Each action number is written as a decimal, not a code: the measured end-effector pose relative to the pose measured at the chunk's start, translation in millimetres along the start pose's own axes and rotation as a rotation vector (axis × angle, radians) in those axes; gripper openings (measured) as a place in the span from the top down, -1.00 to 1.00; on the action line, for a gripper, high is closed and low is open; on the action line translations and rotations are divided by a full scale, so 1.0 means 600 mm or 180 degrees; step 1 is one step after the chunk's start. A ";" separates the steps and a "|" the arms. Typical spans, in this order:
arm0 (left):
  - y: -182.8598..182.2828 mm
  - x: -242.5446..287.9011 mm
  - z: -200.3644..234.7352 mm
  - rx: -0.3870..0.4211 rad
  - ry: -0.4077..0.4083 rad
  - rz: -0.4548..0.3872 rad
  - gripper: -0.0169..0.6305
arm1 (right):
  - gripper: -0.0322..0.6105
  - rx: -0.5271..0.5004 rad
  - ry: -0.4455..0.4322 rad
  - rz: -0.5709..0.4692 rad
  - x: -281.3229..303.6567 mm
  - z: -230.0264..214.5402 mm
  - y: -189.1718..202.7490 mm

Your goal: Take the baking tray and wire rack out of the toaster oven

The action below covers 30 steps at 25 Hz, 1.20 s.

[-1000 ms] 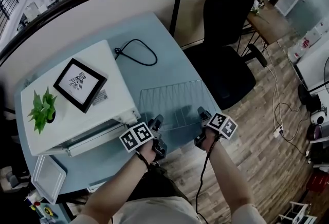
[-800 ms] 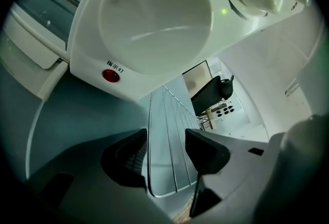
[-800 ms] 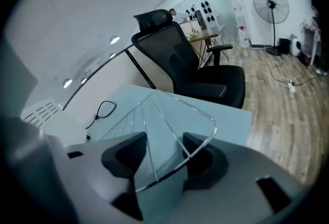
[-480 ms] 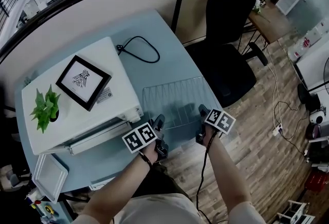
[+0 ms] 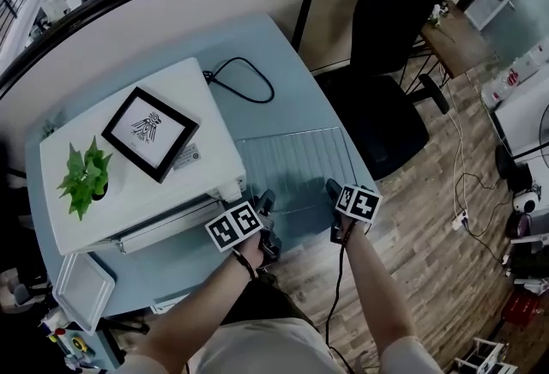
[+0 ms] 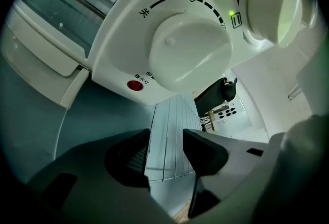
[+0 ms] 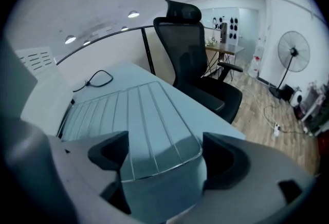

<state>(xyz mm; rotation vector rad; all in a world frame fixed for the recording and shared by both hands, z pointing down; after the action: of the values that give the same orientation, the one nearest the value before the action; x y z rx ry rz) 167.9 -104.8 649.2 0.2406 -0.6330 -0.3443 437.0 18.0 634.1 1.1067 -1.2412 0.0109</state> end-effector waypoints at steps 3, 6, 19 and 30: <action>0.003 -0.002 -0.002 0.0170 -0.0020 0.0026 0.31 | -0.56 -0.0194 0.0038 0.0045 0.003 0.008 0.004; 0.007 -0.003 -0.014 0.0412 -0.0027 0.0078 0.20 | -0.57 -0.0296 0.0059 0.0012 0.004 0.010 0.004; 0.024 -0.045 -0.030 0.0816 -0.0092 0.0177 -0.22 | -0.60 -0.0365 -0.0050 -0.0049 -0.015 0.011 -0.003; -0.042 -0.166 -0.085 0.1116 -0.0004 -0.0069 -0.23 | -0.41 -0.0485 -0.0784 -0.0480 -0.175 0.074 -0.096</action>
<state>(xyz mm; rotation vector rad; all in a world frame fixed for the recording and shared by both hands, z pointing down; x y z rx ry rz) 118.5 -83.8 547.9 0.5826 -0.6908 -0.2525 394.6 14.7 513.7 1.0880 -1.3492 -0.3380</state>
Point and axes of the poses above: the fingertips, and each gripper's own axes: x forward along the fingers, z to its left, y out of its underside, the point moved 9 cm from there along -x, backward along the fingers, and after that the axes turned 6 degrees about -z, right-handed, at the moved point
